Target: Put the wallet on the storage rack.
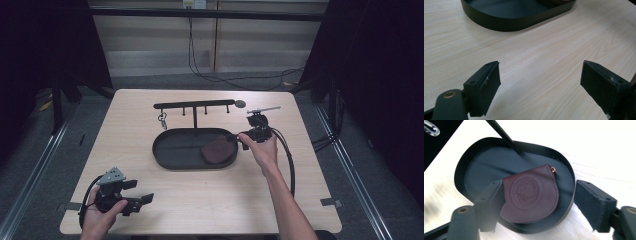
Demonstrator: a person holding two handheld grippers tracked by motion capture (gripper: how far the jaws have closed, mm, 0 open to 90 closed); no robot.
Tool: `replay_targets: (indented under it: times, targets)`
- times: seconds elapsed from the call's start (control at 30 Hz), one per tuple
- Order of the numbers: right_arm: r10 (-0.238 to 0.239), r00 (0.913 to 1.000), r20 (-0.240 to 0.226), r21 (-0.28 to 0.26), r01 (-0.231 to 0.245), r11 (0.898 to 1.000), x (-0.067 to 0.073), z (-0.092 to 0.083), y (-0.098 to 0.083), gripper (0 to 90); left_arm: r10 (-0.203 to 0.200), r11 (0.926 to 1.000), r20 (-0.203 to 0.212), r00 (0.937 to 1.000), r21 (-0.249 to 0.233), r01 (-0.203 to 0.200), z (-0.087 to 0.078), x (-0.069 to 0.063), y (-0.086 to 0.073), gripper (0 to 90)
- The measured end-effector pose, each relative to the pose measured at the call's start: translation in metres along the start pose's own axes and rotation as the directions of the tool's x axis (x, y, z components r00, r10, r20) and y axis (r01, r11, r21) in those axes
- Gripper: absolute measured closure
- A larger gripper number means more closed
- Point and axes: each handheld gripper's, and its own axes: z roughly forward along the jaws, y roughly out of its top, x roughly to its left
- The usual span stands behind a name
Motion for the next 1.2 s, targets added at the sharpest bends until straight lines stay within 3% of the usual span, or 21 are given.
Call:
replay_targets:
  times: [0.17, 0.37, 0.57, 0.67, 0.83, 1.0, 1.2]
  targets:
    - [-0.012, 0.9999, -0.009, -0.02, 0.012, 1.0, 0.001, -0.01, -0.01, 19.8, -0.026, 0.9996, -0.003, 0.9997, -0.013, 0.026, -0.003, 0.003, 0.0, 16.1]
    - [-0.031, 0.9995, 0.002, -0.037, 0.031, 0.999, -0.001, -0.023, -0.024, 17.6, -0.025, 0.9997, -0.017, 0.9995, -0.006, 0.025, -0.003, 0.004, 0.0, 16.3]
    - [-0.057, 0.9972, 0.049, -0.035, 0.058, 0.998, -0.003, -0.033, -0.039, 16.1, -0.024, 0.9997, -0.026, 0.9994, 0.006, 0.024, -0.002, 0.004, -0.001, 16.5]
    - [-0.049, 0.9975, 0.05, -0.048, 0.052, 0.998, -0.006, -0.039, -0.051, 16.3, -0.043, 0.999, -0.025, 0.9988, 0.014, 0.043, -0.002, 0.005, 0.0, 16.5]
    - [-0.045, 0.9974, 0.056, -0.05, 0.047, 0.998, -0.007, -0.05, -0.067, 16.2, -0.036, 0.9993, -0.02, 0.9992, 0.011, 0.036, -0.002, 0.004, -0.001, 16.2]
    - [-0.047, 0.9977, 0.049, -0.049, 0.049, 0.998, -0.009, -0.064, -0.086, 16.9, -0.031, 0.9994, -0.049, 0.9983, 0.011, 0.032, -0.002, 0.006, -0.001, 16.2]
    - [-0.033, 0.9976, 0.062, -0.06, 0.037, 0.998, -0.016, -0.076, -0.113, 16.2, -0.03, 0.9995, -0.057, 0.9979, 0.004, 0.031, -0.002, 0.008, -0.002, 16.2]
